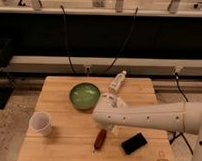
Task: Place the pepper in the ceramic bowl
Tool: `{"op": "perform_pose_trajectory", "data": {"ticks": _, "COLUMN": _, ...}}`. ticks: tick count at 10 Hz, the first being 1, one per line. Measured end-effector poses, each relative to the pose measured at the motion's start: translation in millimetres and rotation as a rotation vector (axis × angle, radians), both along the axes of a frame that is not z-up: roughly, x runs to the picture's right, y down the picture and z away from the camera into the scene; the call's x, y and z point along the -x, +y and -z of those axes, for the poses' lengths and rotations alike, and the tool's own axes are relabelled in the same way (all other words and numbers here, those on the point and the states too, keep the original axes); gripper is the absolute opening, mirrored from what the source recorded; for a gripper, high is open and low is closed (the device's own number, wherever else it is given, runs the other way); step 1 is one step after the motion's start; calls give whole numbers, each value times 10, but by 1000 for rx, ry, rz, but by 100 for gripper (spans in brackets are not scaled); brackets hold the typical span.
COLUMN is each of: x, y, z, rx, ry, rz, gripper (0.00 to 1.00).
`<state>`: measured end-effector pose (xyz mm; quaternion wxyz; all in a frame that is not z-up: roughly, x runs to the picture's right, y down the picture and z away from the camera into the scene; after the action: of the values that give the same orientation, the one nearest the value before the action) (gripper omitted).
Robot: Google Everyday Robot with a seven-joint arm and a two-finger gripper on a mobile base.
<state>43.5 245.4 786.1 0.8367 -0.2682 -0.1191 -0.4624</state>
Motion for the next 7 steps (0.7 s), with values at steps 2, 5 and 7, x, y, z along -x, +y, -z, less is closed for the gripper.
{"op": "perform_pose_trajectory", "data": {"ticks": 2, "x": -27, "y": 43, "z": -20, "rx": -3, "ry": 4, "rz": 6, "gripper": 72}}
{"op": "perform_pose_trajectory", "data": {"ticks": 5, "x": -19, "y": 53, "z": -31, "rx": -4, "ry": -13, "rz": 15, "gripper": 80}}
{"op": "perform_pose_trajectory", "data": {"ticks": 7, "x": -6, "y": 81, "z": -11, "rx": -7, "ry": -17, "rz": 19, "gripper": 77}}
